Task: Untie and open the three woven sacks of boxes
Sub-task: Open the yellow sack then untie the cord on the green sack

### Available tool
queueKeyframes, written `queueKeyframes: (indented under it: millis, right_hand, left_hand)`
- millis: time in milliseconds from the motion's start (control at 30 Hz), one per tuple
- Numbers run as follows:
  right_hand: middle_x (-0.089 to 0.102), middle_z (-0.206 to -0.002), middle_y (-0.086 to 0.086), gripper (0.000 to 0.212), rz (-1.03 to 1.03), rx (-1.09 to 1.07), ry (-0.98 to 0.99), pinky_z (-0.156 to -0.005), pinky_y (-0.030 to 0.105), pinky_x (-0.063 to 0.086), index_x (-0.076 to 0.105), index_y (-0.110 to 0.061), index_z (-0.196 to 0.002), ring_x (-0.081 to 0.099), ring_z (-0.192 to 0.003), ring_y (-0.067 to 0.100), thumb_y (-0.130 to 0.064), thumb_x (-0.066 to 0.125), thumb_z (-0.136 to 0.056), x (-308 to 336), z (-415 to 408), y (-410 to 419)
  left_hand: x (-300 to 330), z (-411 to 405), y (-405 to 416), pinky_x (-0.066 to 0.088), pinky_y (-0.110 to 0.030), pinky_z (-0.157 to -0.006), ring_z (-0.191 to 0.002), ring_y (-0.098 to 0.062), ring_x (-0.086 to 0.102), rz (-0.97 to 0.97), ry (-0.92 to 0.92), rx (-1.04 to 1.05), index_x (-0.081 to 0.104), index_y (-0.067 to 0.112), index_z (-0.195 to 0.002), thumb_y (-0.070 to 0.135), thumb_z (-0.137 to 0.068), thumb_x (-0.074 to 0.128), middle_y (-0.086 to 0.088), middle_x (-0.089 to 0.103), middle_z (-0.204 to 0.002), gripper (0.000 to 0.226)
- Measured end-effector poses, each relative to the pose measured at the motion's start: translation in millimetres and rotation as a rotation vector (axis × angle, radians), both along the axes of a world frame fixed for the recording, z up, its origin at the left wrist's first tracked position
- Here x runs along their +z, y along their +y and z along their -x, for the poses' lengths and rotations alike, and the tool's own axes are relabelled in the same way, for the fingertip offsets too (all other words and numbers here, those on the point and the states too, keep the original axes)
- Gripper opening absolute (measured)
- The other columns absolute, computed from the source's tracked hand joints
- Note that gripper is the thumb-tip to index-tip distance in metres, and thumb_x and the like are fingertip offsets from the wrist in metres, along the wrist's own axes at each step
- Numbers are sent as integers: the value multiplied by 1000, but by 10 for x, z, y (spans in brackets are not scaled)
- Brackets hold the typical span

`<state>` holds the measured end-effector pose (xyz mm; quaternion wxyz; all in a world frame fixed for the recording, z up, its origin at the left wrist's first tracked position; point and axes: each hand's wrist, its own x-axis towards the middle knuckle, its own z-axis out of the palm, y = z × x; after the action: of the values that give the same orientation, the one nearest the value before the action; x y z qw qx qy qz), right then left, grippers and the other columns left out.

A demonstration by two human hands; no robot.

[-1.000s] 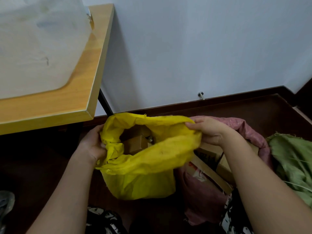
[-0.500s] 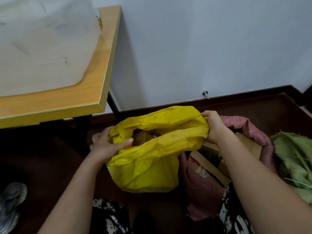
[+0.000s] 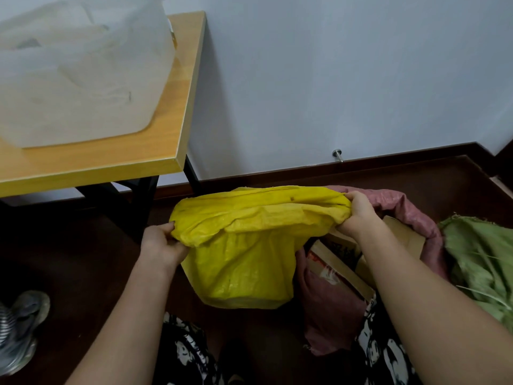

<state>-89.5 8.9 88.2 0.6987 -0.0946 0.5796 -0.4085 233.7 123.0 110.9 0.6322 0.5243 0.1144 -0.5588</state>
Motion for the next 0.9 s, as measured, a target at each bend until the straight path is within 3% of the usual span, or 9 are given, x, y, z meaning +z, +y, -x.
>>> queueKeyframes:
  millis: [67,233,400,500,567,667,733,800,900]
  right_hand:
    - [66,-116,16,35,37,50,88,-66,44,56,61,-11,-119,64,-97,34,-27,56,-88,-16,-15,-43]
    - [41,-146,10,115,95,347,638,-90,48,49,18,-15,-150,49,-125,34,-63,74,-62,57,10,54]
    - [52,-129,13,57,-6,510,503,-63,34,52,40,-13,-138,60,-99,27,-36,62,-91,84,-31,277]
    - [56,-130,18,43,5,464,380,-73,37,53,43,-8,-136,61,-108,30,-18,55,-96,115,-71,305]
    - [54,-135,17,38,-5,349,226,-87,41,50,44,-5,-138,54,-122,32,-12,46,-100,128,-71,277]
    - [49,-140,15,38,-32,148,-55,-103,46,38,41,-2,-140,44,-133,32,-11,34,-104,176,-19,228]
    - [48,-142,17,38,-41,46,-141,-99,49,38,41,-2,-139,43,-133,33,-11,30,-105,185,31,186]
    - [47,-143,18,39,-59,-51,-219,-95,50,39,40,-1,-140,44,-133,34,-8,26,-105,153,72,132]
    - [43,-145,23,41,-28,-184,-323,-102,49,36,40,-1,-141,42,-134,36,-4,23,-104,106,60,40]
  left_hand:
    - [45,57,7,44,-50,-91,-118,-35,55,18,-42,-54,48,6,-132,14,-97,42,-16,55,-128,37]
    - [93,115,16,49,-50,-91,-105,-34,61,-45,-265,-262,57,15,-123,29,-85,65,-15,63,-115,41]
    - [-381,-39,-49,53,-49,-85,-110,-35,59,-227,-464,-358,39,17,-141,44,-47,91,-14,54,-132,111]
    - [-400,10,1,48,-55,-89,-114,-36,55,-351,-494,-348,35,20,-142,60,-16,91,-11,50,-135,143]
    - [-184,162,91,47,-50,-89,-121,-35,50,-360,-521,-341,35,18,-143,54,-54,86,-10,45,-139,108]
    - [-167,245,65,46,-39,-65,-103,-27,55,-386,-498,-312,42,13,-137,22,-89,62,-9,56,-121,52]
    - [-197,215,15,49,-40,-72,-105,-27,55,-328,-361,-262,39,12,-141,13,-97,48,-9,55,-118,44]
    - [-151,233,-5,43,-35,-98,-132,-28,42,-270,-292,-156,30,6,-147,8,-103,35,-13,40,-146,44]
    - [-57,204,1,42,-22,-94,-137,-21,36,-175,-185,-13,32,1,-145,10,-105,26,-6,36,-150,42]
